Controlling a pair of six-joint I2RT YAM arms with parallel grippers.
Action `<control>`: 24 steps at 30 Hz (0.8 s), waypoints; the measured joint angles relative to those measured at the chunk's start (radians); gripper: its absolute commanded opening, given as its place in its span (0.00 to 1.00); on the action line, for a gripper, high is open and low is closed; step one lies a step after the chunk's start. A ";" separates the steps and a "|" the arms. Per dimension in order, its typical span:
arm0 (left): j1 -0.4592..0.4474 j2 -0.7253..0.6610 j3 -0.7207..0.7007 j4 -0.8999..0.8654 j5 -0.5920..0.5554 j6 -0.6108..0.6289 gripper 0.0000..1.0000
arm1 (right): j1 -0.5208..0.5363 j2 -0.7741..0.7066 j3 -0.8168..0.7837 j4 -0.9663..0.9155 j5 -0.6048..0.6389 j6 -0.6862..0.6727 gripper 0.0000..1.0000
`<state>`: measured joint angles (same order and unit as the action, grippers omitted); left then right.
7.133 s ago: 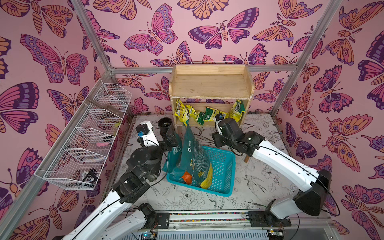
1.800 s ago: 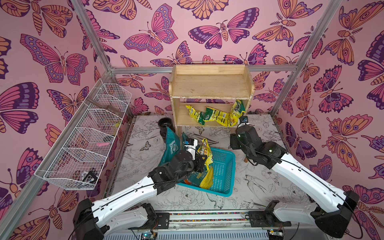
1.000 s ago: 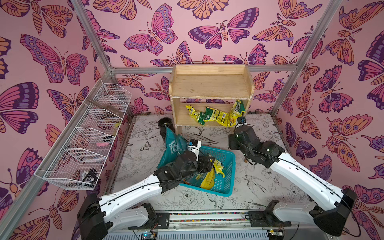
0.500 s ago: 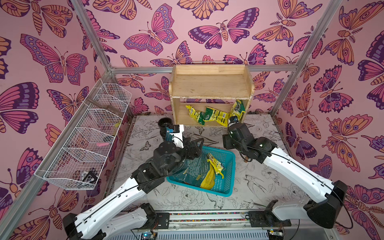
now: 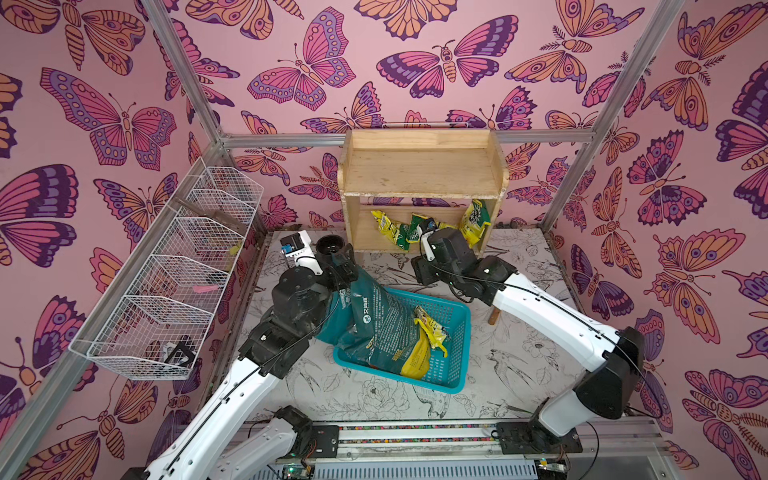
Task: Take down the fertilizer bag from the shelf
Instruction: Pick up the fertilizer bag from the shelf.
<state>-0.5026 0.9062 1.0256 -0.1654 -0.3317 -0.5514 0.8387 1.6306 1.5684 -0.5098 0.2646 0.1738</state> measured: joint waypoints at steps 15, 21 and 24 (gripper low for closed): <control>0.185 -0.022 -0.144 0.007 0.161 -0.099 0.93 | 0.001 0.201 0.170 0.189 -0.034 -0.195 0.79; 0.222 -0.039 -0.163 0.007 0.208 -0.113 0.93 | 0.001 0.279 0.237 0.225 -0.020 -0.232 0.84; 0.236 -0.048 -0.164 0.008 0.232 -0.115 0.93 | 0.000 0.346 0.285 0.227 -0.019 -0.242 0.85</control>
<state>-0.2665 0.8581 0.8612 -0.1570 -0.1001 -0.6662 0.8391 1.9762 1.8530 -0.2832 0.2459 -0.0685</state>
